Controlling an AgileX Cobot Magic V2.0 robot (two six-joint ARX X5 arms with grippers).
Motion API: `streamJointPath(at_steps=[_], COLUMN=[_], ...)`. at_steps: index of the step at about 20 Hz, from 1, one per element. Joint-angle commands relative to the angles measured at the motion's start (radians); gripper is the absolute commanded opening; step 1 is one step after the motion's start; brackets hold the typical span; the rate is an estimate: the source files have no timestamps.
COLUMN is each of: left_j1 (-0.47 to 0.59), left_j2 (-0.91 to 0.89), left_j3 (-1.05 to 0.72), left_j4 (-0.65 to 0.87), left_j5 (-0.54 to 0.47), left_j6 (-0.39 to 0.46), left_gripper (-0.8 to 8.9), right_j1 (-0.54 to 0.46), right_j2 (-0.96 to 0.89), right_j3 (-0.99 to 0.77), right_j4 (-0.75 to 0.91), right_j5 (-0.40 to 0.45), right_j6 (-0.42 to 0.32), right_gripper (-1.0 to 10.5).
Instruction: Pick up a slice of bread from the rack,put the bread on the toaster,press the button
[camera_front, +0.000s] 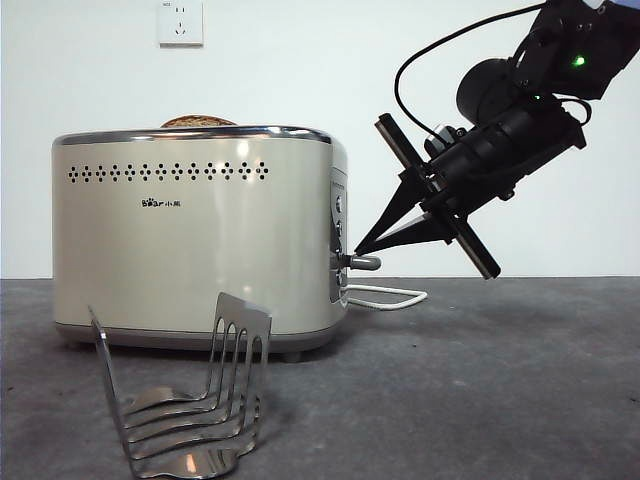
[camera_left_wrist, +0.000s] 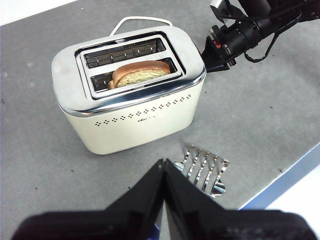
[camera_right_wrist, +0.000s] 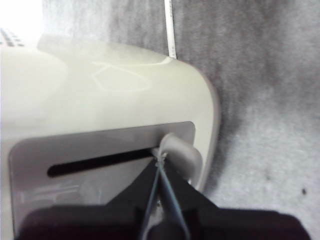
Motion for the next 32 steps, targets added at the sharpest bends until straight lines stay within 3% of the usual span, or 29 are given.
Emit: streamJointPath(at_steps=[1, 12, 15, 18, 22, 28, 32], left_j1=[0.001, 0.001, 0.001, 0.001, 0.001, 0.001, 0.001], left_j2=[-0.003, -0.002, -0.002, 0.000, 0.006, 0.036, 0.075], left_j3=[-0.005, -0.005, -0.005, -0.005, -0.004, -0.005, -0.004], left_j4=[0.004, 0.004, 0.004, 0.004, 0.004, 0.004, 0.004], left_j5=[-0.004, -0.040, -0.040, -0.040, -0.040, -0.040, -0.040], left_j6=[-0.003, -0.003, -0.003, -0.004, -0.003, -0.003, -0.003], left_gripper=[-0.05, -0.05, -0.04, -0.04, -0.04, -0.04, -0.04], right_j1=[0.001, 0.002, 0.002, 0.002, 0.002, 0.002, 0.001], right_j2=[-0.015, -0.293, -0.433, -0.571, -0.721, -0.892, -0.938], right_j3=[-0.026, -0.026, -0.026, -0.026, -0.021, 0.048, 0.100], right_j4=[-0.014, 0.021, 0.010, -0.046, -0.176, -0.492, -0.629], right_j5=[0.034, 0.031, 0.035, 0.103, 0.273, 0.735, 1.016], right_j6=[-0.016, -0.024, -0.072, -0.121, -0.204, -0.391, -0.430], right_gripper=[-0.1, 0.0, 0.0, 0.0, 0.0, 0.0, 0.0])
